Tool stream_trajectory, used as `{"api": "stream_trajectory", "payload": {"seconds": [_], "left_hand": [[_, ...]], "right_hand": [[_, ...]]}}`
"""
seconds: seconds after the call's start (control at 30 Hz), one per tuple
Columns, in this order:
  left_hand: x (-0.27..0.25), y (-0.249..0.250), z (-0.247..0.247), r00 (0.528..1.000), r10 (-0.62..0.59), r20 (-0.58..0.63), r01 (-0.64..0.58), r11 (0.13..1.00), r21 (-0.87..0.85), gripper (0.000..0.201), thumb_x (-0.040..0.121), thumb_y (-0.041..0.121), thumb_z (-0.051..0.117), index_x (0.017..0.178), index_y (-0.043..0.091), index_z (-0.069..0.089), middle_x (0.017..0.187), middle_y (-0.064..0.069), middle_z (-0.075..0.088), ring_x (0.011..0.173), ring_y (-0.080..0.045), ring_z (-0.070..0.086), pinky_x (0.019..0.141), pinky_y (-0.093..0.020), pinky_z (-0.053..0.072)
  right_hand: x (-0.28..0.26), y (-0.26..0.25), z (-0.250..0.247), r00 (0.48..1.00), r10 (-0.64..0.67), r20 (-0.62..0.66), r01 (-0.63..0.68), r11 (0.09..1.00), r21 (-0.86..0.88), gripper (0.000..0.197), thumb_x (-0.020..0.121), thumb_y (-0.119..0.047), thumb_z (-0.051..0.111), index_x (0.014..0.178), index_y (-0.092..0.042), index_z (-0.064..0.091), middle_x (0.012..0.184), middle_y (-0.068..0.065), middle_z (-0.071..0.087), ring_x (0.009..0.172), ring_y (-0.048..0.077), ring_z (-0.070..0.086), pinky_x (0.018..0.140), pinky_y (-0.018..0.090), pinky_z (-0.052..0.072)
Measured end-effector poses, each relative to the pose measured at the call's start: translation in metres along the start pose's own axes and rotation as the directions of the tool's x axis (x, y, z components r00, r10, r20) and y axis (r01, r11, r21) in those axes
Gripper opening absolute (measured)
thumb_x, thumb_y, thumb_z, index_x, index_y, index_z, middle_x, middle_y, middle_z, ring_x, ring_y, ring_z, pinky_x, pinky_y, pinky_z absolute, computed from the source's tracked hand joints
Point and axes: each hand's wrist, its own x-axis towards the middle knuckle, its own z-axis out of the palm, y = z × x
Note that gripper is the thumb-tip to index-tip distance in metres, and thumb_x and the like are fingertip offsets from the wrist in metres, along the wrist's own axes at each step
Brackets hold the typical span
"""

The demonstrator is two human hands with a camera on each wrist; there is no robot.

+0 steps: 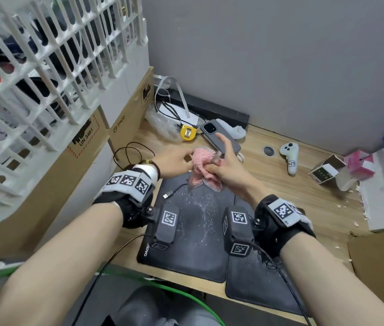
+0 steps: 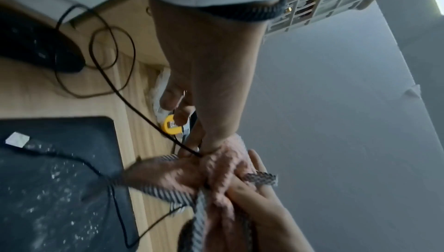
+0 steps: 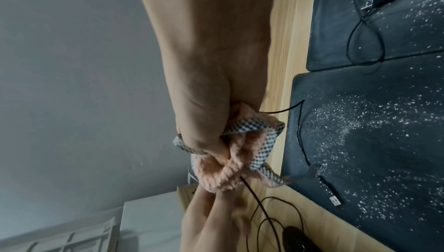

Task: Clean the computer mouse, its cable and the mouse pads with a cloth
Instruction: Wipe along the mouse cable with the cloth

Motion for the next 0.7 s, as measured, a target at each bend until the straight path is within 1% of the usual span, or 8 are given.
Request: {"api": "stream_trajectory", "payload": {"seconds": [0.07, 0.17, 0.23, 0.3, 0.4, 0.47, 0.53, 0.7], "left_hand": [[0.005, -0.002, 0.008, 0.998, -0.006, 0.057, 0.013, 0.992, -0.123, 0.031, 0.095, 0.014, 0.05, 0.126, 0.012, 0.054, 0.116, -0.004, 0.064, 0.101, -0.017, 0.06, 0.088, -0.032, 0.049], [0.002, -0.004, 0.012, 0.984, -0.163, 0.075, 0.179, 0.88, -0.441, 0.012, 0.098, 0.008, 0.046, 0.11, 0.011, 0.048, 0.081, -0.003, 0.059, 0.069, -0.013, 0.055, 0.063, -0.024, 0.048], [0.001, -0.009, 0.01, 0.966, -0.259, -0.016, 0.207, 0.805, -0.557, 0.01, 0.098, 0.01, 0.046, 0.108, 0.013, 0.048, 0.073, 0.002, 0.05, 0.062, -0.01, 0.044, 0.057, -0.02, 0.038], [-0.001, -0.017, 0.004, 0.947, -0.311, -0.078, 0.207, 0.78, -0.59, 0.02, 0.096, 0.005, 0.044, 0.112, 0.014, 0.052, 0.074, 0.002, 0.046, 0.062, -0.01, 0.04, 0.057, -0.02, 0.035], [-0.002, -0.019, 0.0, 0.948, -0.297, -0.113, 0.171, 0.775, -0.609, 0.028, 0.095, 0.003, 0.042, 0.114, 0.015, 0.058, 0.069, 0.002, 0.042, 0.06, -0.008, 0.036, 0.055, -0.019, 0.032], [-0.003, -0.016, 0.0, 0.955, -0.261, -0.138, 0.112, 0.752, -0.65, 0.024, 0.098, 0.004, 0.041, 0.11, 0.014, 0.059, 0.065, 0.001, 0.04, 0.055, -0.008, 0.033, 0.051, -0.017, 0.027], [-0.002, -0.014, 0.0, 0.959, -0.245, -0.141, 0.092, 0.741, -0.665, 0.022, 0.098, 0.005, 0.042, 0.108, 0.016, 0.06, 0.063, 0.003, 0.041, 0.054, -0.008, 0.032, 0.05, -0.016, 0.027], [-0.004, -0.009, -0.002, 0.969, -0.184, -0.163, 0.036, 0.761, -0.648, 0.009, 0.092, 0.014, 0.062, 0.097, 0.019, 0.065, 0.065, 0.007, 0.047, 0.055, -0.002, 0.039, 0.053, -0.013, 0.032]], "right_hand": [[-0.002, 0.001, 0.001, 0.999, 0.014, 0.032, -0.014, 1.0, 0.004, 0.086, 0.09, 0.016, 0.049, 0.145, -0.039, 0.012, 0.073, 0.006, 0.063, 0.049, 0.008, 0.059, 0.042, 0.018, 0.044], [-0.005, 0.01, -0.009, 0.996, 0.052, 0.075, -0.051, 0.999, -0.017, 0.092, 0.091, 0.014, 0.047, 0.148, -0.043, 0.004, 0.056, 0.006, 0.052, 0.043, 0.014, 0.047, 0.039, 0.022, 0.039], [-0.013, 0.013, -0.024, 0.994, 0.078, 0.08, -0.071, 0.994, -0.086, 0.085, 0.09, 0.01, 0.046, 0.148, -0.042, 0.012, 0.065, 0.004, 0.047, 0.041, 0.011, 0.045, 0.038, 0.021, 0.038], [-0.019, 0.017, -0.043, 0.994, 0.102, 0.044, -0.095, 0.987, -0.13, 0.065, 0.091, 0.004, 0.043, 0.143, -0.034, 0.034, 0.082, 0.003, 0.055, 0.043, 0.007, 0.05, 0.038, 0.018, 0.039], [-0.024, 0.024, -0.064, 0.992, 0.108, -0.059, -0.109, 0.994, -0.01, 0.031, 0.092, -0.01, 0.043, 0.115, -0.016, 0.063, 0.087, 0.004, 0.062, 0.054, 0.008, 0.057, 0.047, 0.018, 0.045], [-0.024, 0.023, -0.065, 0.984, 0.113, -0.139, -0.103, 0.992, 0.074, 0.026, 0.089, -0.03, 0.047, 0.094, -0.014, 0.068, 0.068, 0.0, 0.061, 0.05, 0.011, 0.054, 0.048, 0.017, 0.043], [-0.02, 0.017, -0.059, 0.982, 0.117, -0.145, -0.11, 0.992, 0.057, 0.038, 0.094, -0.047, 0.046, 0.09, -0.015, 0.067, 0.058, -0.002, 0.058, 0.045, 0.012, 0.051, 0.046, 0.017, 0.042], [-0.001, 0.009, -0.033, 0.996, -0.011, -0.085, -0.019, 0.939, -0.343, 0.018, 0.093, -0.032, 0.06, 0.105, -0.023, 0.07, 0.095, -0.001, 0.071, 0.074, 0.01, 0.062, 0.064, 0.023, 0.049]]}}
